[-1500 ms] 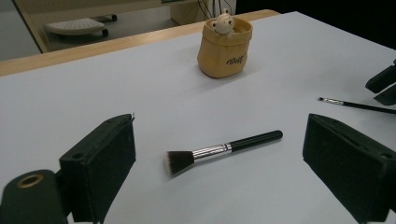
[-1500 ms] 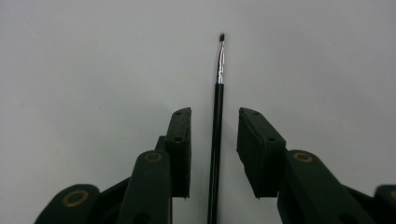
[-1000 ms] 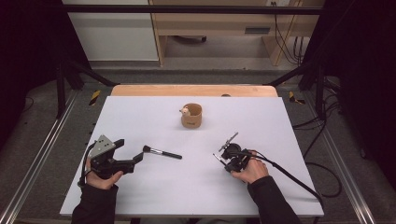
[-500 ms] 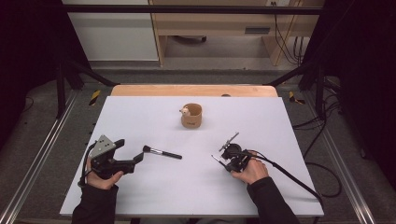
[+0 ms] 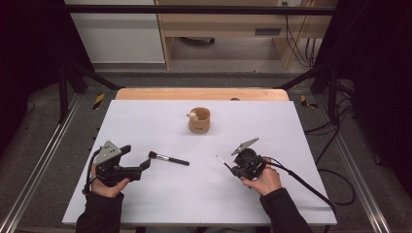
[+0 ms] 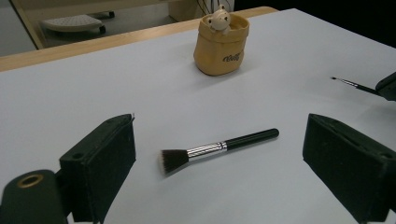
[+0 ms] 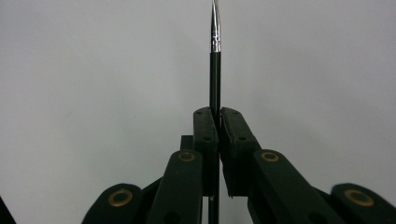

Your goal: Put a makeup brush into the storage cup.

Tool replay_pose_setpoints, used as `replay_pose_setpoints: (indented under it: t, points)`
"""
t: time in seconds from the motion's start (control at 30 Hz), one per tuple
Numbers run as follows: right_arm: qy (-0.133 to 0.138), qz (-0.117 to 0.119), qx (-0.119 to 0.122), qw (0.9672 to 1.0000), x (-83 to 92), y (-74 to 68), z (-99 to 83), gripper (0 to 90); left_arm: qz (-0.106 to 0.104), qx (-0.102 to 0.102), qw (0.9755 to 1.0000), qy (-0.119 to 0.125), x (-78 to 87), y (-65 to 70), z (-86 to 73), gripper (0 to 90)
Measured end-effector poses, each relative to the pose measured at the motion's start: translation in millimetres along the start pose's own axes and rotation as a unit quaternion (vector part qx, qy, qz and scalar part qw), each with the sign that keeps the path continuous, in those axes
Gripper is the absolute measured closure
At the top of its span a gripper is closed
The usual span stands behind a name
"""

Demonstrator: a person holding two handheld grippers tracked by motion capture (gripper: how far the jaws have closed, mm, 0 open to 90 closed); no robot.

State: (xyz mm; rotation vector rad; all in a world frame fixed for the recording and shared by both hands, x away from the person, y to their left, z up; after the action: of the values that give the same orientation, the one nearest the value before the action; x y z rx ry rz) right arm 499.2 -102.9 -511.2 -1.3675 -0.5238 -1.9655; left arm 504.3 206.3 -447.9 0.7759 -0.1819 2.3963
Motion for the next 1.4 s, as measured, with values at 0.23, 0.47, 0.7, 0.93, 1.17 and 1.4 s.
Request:
replay_pose_setpoints:
  t: [0.23,0.47,0.7,0.93,1.17,1.4]
  points:
    - [0.057,0.016,-0.005,0.9982,9.9,-11.8,3.6,85.5,-0.007,0.0,1.0,0.002,0.0,5.3,1.8,8.8]
    - [0.106,0.023,0.016,0.994,18.1,-16.7,8.7,85.5,-0.014,-0.001,0.9999,0.006,-0.8,12.5,4.0,8.8]
    - [0.159,0.043,0.023,0.9861,26.8,-24.9,16.8,85.4,-0.03,-0.005,0.9995,0.005,-3.7,26.2,6.5,8.9]
    - [0.194,0.047,0.025,0.9795,32.3,-29.7,21.9,85.4,-0.041,-0.006,0.9991,0.011,-4.9,37.1,9.9,9.0]
    - [0.217,0.052,0.027,0.9745,36.7,-31.9,24.9,85.3,-0.048,-0.006,0.9987,0.015,-9.1,47.3,14.0,9.3]
    - [0.228,0.056,0.027,0.9716,38.0,-33.9,26.9,85.4,-0.054,-0.006,0.9984,0.016,-14.6,55.7,18.5,9.4]
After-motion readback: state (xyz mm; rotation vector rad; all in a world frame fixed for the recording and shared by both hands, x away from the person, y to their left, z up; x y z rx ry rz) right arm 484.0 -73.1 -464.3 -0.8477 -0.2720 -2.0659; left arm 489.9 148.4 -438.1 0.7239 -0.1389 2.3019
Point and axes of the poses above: each handheld gripper's, and its own axes: x roughly backward along the jaws, z roughly out of its top, y roughly to its right, the point moved 10 cm from there along -x, roughly forward along the jaws, and after that the axes turned 9 degrees about -y, right-handed, at the moved point
